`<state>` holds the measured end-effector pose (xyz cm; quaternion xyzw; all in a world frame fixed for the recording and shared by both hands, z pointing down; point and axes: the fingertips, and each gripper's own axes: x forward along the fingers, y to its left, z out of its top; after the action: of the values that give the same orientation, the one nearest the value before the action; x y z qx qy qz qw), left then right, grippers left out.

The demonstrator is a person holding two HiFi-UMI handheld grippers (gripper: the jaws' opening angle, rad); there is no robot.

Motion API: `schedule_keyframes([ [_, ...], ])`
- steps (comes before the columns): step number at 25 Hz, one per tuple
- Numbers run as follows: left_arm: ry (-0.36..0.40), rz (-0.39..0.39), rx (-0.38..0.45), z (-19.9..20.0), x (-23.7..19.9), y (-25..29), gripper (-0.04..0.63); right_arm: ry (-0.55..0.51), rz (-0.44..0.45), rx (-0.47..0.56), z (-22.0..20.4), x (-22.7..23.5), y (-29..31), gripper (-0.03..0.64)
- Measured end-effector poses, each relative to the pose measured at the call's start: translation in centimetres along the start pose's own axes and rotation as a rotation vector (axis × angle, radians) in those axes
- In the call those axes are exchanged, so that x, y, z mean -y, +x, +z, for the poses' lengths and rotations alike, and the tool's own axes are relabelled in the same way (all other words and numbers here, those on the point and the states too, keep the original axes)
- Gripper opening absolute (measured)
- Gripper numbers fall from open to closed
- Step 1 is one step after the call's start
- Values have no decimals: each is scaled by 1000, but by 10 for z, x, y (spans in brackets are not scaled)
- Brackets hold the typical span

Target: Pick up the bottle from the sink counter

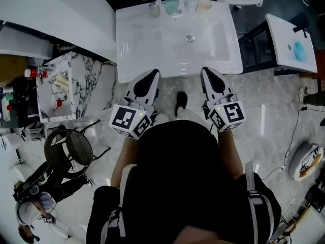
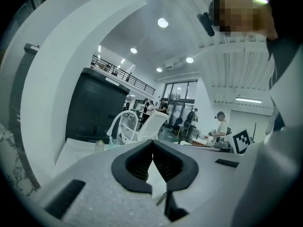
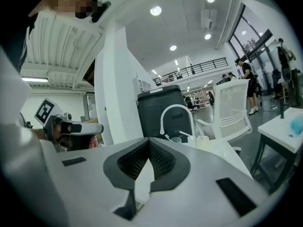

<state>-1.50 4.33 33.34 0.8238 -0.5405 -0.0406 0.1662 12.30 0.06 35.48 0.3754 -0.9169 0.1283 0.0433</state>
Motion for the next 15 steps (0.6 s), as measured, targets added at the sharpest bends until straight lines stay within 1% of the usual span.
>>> schedule_keyframes([
  [4, -26, 34, 7, -3, 3, 27, 18, 3, 54, -22, 4, 22, 15, 3],
  [8, -63, 73, 2, -10, 3, 41, 18, 21, 108, -60, 0, 37, 30, 3],
  [15, -90, 157, -29, -22, -15, 32, 18, 51, 168, -105, -11, 34, 55, 3],
])
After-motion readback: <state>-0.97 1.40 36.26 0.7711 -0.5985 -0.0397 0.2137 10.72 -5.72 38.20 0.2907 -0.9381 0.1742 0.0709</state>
